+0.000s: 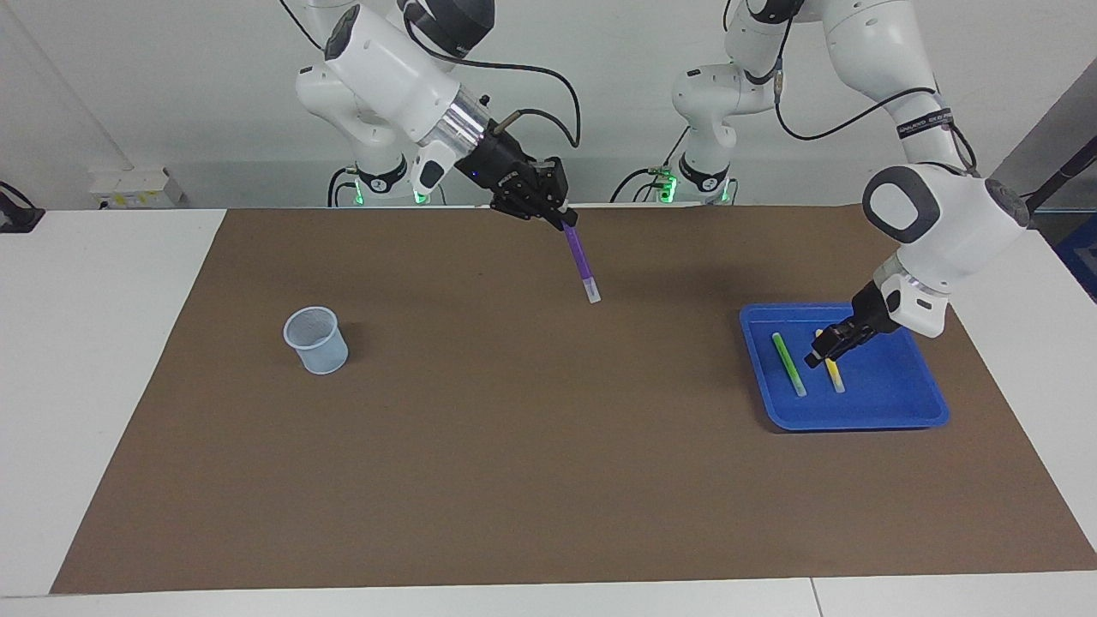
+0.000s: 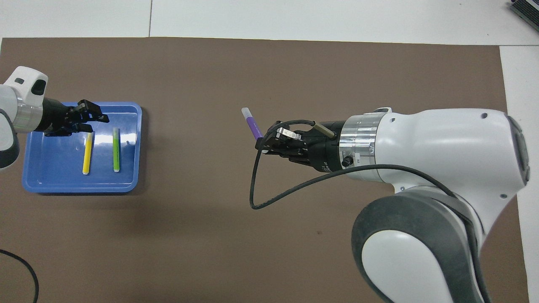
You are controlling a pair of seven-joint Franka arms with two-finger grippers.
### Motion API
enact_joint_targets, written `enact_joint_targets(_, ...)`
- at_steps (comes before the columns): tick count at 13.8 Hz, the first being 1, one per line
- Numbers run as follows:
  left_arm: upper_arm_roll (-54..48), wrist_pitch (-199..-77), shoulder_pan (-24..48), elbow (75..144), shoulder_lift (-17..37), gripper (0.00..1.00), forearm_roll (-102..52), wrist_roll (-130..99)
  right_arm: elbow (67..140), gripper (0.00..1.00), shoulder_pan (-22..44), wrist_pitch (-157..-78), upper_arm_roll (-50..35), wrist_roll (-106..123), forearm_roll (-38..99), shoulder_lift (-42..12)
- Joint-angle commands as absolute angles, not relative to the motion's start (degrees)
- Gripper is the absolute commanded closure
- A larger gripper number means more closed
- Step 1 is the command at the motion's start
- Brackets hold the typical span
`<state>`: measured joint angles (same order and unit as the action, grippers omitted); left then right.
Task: Right arm passes pens to left for tray arrangement
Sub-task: 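Raise the open left gripper toward the purple pen in the right gripper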
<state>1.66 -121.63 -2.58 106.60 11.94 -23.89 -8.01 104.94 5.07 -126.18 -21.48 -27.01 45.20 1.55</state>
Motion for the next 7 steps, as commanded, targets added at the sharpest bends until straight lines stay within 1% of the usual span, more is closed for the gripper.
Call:
enact_joint_targets(1, 2.37, -121.02, 0.08, 106.79, 9.06, 0.44, -29.07, -18.6, 105.73, 1.0, 4.57, -126.39, -21.71, -27.16, 46.93, 2.2)
enact_joint_targets(7, 2.29, -120.67, 5.88, 107.05, 4.93, 0.44, -37.87, -36.88, 105.91, 1.0, 4.57, -126.56, -21.71, -27.07, 47.9, 2.29)
